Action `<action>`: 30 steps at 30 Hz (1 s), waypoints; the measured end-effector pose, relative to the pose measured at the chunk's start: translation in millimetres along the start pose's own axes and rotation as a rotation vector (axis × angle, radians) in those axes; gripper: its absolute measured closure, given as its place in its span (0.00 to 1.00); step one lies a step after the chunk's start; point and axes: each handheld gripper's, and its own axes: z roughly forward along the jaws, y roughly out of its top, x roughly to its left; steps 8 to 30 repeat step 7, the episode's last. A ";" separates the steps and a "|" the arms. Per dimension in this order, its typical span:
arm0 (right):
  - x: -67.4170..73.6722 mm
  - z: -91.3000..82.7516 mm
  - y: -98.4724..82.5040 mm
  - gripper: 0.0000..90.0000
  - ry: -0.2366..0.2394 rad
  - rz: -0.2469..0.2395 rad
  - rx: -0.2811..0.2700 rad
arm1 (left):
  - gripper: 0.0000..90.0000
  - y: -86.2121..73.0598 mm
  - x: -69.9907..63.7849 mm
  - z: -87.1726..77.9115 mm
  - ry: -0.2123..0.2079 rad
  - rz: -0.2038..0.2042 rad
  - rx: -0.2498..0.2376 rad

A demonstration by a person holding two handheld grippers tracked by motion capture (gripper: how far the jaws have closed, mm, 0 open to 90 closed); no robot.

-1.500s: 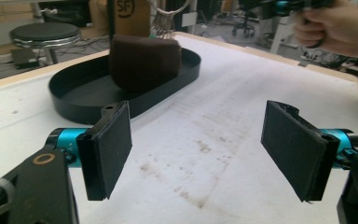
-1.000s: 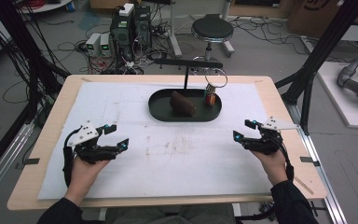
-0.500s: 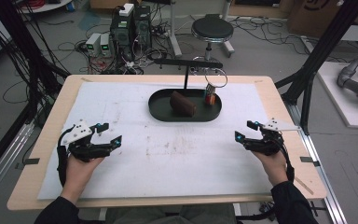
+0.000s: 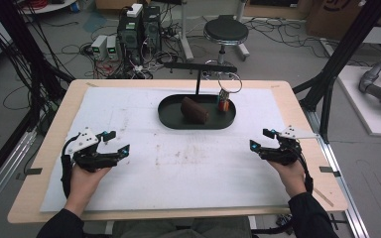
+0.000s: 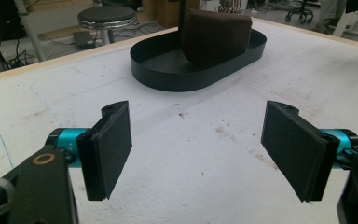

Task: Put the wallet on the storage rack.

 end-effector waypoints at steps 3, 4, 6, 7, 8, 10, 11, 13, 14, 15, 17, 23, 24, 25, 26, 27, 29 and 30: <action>0.4 -0.4 0.1 0.28 0.004 0.002 -0.004 | 0.27 0.2 -0.2 0.1 0.001 0.000 0.000; 0.2 -0.8 0.2 0.28 0.002 -0.001 -0.005 | 0.27 0.2 -0.1 0.1 0.000 0.001 -0.001; -0.2 -0.9 0.1 0.28 0.001 -0.002 -0.007 | 0.27 0.3 0.2 0.4 -0.001 0.002 0.000; -0.3 -1.0 0.1 0.28 -0.001 0.001 -0.006 | 0.27 0.3 0.4 0.8 0.000 0.001 0.000; -0.3 -1.0 0.1 0.28 -0.001 0.001 -0.006 | 0.27 0.3 0.4 0.8 0.000 0.001 0.000; -0.3 -1.0 0.1 0.28 -0.001 0.001 -0.006 | 0.27 0.3 0.4 0.8 0.000 0.001 0.000; -0.3 -1.0 0.1 0.28 -0.001 0.001 -0.006 | 0.27 0.3 0.4 0.8 0.000 0.001 0.000; -0.3 -1.0 0.1 0.28 -0.001 0.001 -0.006 | 0.27 0.3 0.4 0.8 0.000 0.001 0.000; -0.3 -1.0 0.1 0.28 -0.001 0.001 -0.006 | 0.27 0.3 0.4 0.8 0.000 0.001 0.000; -0.3 -1.0 0.1 0.28 -0.001 0.001 -0.006 | 0.27 0.3 0.4 0.8 0.000 0.001 0.000; -0.3 -1.0 0.1 0.28 -0.001 0.001 -0.006 | 0.27 0.3 0.4 0.8 0.000 0.001 0.000; -0.3 -1.0 0.1 0.28 -0.001 0.001 -0.006 | 0.27 0.3 0.4 0.8 0.000 0.001 0.000; -0.3 -1.0 0.1 0.28 -0.001 0.001 -0.006 | 0.27 0.3 0.4 0.8 0.000 0.001 0.000; -0.3 -1.0 0.1 0.28 -0.001 0.001 -0.006 | 0.27 0.3 0.4 0.8 0.000 0.001 0.000; -0.3 -1.0 0.1 0.28 -0.001 0.001 -0.006 | 0.27 0.3 0.4 0.8 0.000 0.001 0.000; -0.3 -1.0 0.1 0.28 -0.001 0.001 -0.006 | 0.27 0.3 0.4 0.8 0.000 0.001 0.000; -0.3 -1.0 0.1 0.28 -0.001 0.001 -0.006 | 0.27 0.3 0.4 0.8 0.000 0.001 0.000; -0.3 -1.0 0.1 0.28 -0.001 0.001 -0.006 | 0.27 0.3 0.4 0.8 0.000 0.001 0.000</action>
